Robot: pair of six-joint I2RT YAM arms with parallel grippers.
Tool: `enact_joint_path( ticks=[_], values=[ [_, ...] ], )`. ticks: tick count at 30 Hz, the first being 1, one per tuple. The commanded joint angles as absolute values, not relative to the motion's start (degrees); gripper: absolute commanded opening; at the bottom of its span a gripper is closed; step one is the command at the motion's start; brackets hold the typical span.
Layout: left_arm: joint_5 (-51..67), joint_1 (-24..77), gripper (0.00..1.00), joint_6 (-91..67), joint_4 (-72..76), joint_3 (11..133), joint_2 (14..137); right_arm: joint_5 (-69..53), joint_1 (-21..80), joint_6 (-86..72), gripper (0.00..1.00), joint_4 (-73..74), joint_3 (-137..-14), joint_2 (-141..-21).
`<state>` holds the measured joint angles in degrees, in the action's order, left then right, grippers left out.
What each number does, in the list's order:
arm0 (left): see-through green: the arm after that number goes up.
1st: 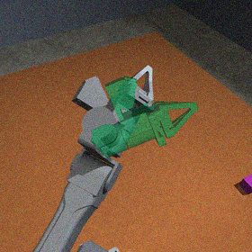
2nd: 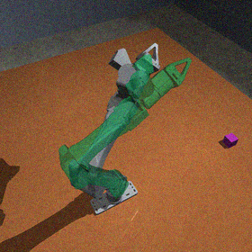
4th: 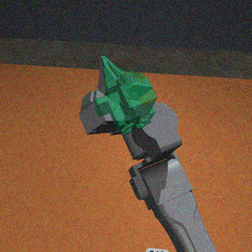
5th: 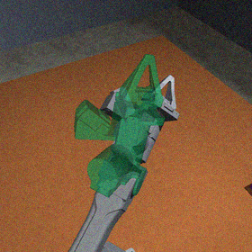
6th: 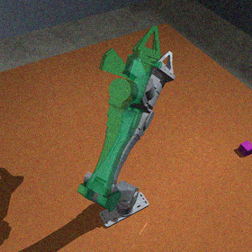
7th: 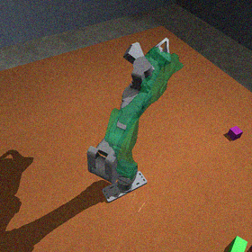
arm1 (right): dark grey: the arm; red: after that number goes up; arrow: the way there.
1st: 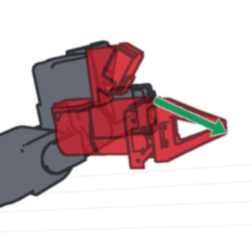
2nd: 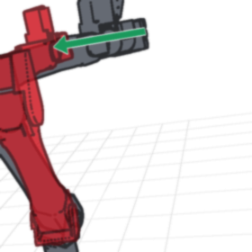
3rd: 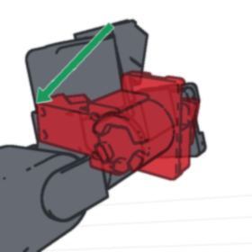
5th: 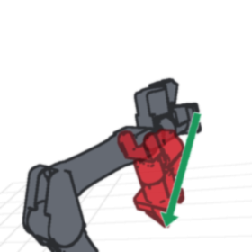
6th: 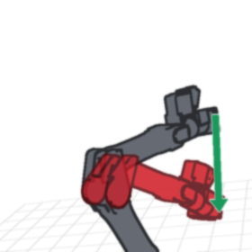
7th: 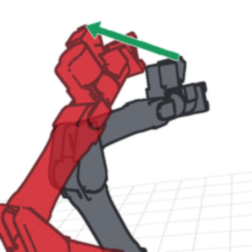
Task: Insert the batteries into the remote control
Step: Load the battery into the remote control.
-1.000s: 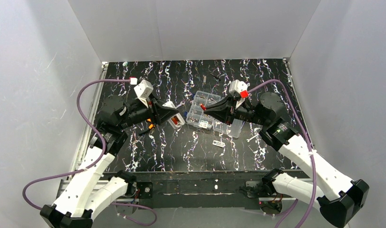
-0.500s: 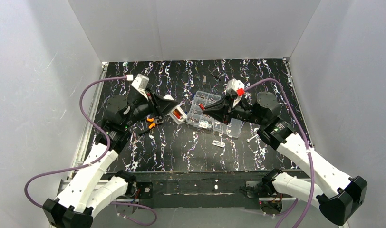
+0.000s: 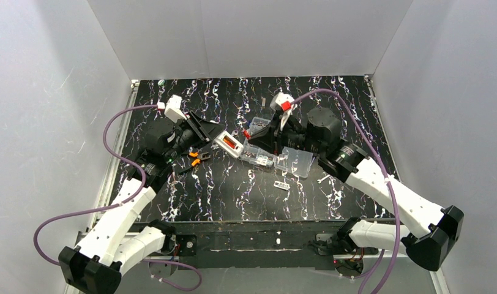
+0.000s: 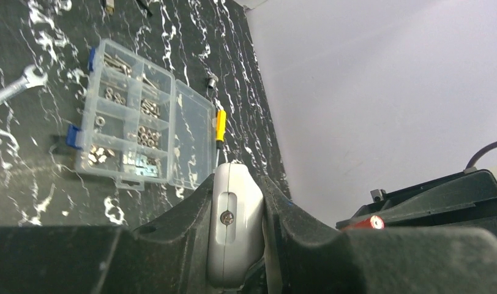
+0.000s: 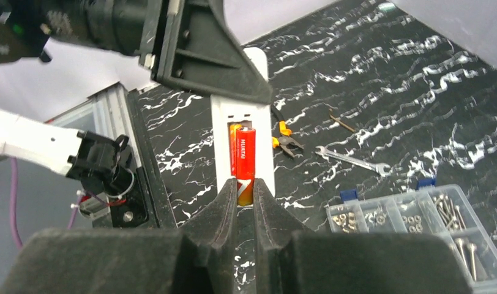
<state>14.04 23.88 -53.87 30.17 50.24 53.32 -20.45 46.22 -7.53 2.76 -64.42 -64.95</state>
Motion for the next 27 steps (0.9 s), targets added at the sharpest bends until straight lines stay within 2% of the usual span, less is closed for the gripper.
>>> enact_joint_path(
  ticks=[1,8,16,27],
  values=[
    [15.21,25.69,0.00,-63.73,35.64,50.35,55.58,-11.93,46.42,-11.72,0.01,13.28,-73.31,-67.58],
    [15.39,31.24,0.00,-61.44,39.30,50.93,59.83,-1.73,46.45,-10.40,0.01,21.38,-73.75,-64.84],
    [15.05,31.86,0.00,-64.52,45.03,51.28,64.20,-6.26,46.43,-12.61,0.01,27.94,-74.58,-65.11],
    [17.44,33.10,0.00,-70.54,51.81,52.11,68.24,-9.22,46.45,-9.28,0.01,24.78,-72.60,-65.10]
  ],
)
